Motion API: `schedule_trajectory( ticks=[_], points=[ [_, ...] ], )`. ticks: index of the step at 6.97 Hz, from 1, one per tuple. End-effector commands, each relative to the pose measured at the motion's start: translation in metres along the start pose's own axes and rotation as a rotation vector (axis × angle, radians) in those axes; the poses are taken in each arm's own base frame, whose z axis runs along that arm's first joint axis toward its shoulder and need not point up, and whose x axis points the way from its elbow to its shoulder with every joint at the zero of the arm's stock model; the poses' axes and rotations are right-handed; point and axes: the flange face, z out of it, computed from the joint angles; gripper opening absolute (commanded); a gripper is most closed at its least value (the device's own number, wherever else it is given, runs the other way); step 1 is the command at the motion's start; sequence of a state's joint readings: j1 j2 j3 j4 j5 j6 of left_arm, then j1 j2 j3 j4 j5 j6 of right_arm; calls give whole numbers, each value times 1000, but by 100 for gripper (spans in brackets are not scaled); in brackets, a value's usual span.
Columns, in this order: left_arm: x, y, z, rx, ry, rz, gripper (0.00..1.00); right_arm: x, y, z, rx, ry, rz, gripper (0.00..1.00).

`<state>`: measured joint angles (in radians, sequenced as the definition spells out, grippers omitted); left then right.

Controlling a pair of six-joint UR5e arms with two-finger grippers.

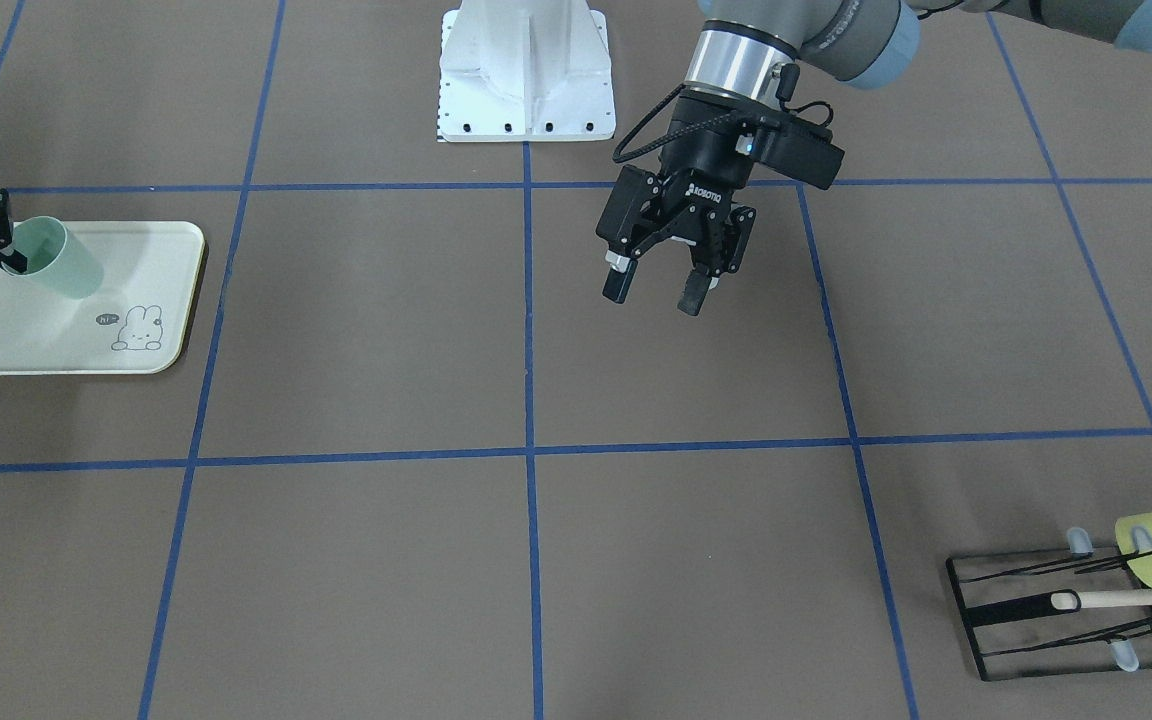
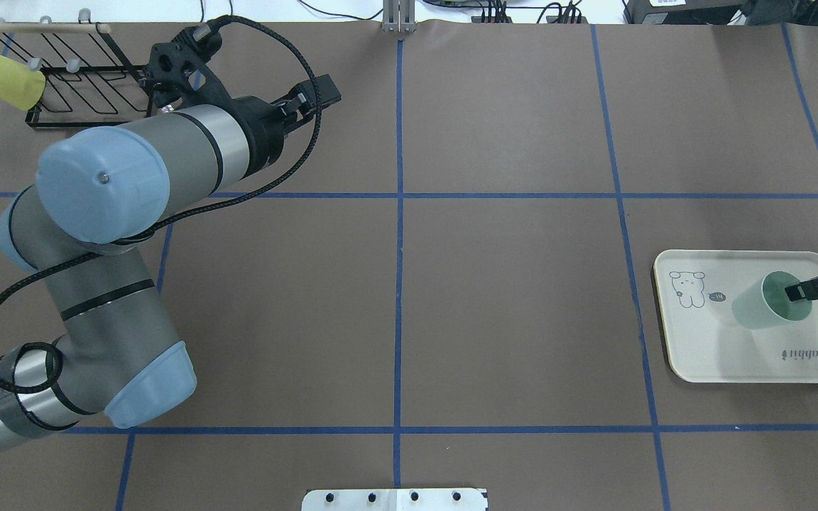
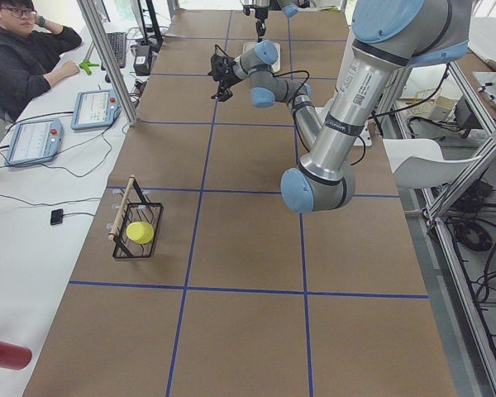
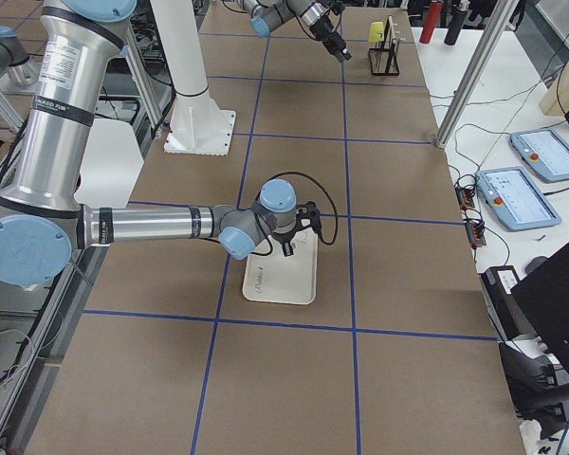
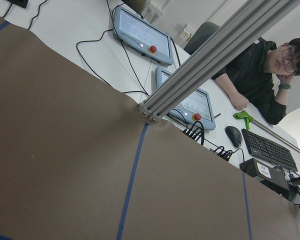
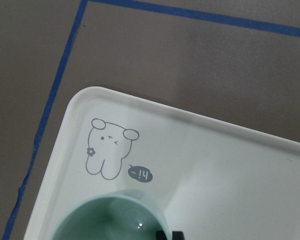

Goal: Left arm grabs green cup and hands to right arm on tray

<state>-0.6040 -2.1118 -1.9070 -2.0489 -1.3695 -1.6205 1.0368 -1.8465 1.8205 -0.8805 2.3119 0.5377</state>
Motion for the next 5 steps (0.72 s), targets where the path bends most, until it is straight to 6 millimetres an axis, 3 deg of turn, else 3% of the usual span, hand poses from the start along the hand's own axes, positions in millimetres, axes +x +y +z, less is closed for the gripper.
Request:
schedule_trajectory(
  ticks=[1, 4, 5],
  points=[
    [-1, 1, 0, -1, -1, 0, 99, 0, 6, 15, -28, 48, -22, 0],
    [-1, 2, 1, -3, -1, 0, 99, 3, 7, 21, -34, 63, -28, 0],
    [-1, 2, 1, -3, -2, 0, 99, 4, 7, 22, -36, 64, -26, 41]
  ],
)
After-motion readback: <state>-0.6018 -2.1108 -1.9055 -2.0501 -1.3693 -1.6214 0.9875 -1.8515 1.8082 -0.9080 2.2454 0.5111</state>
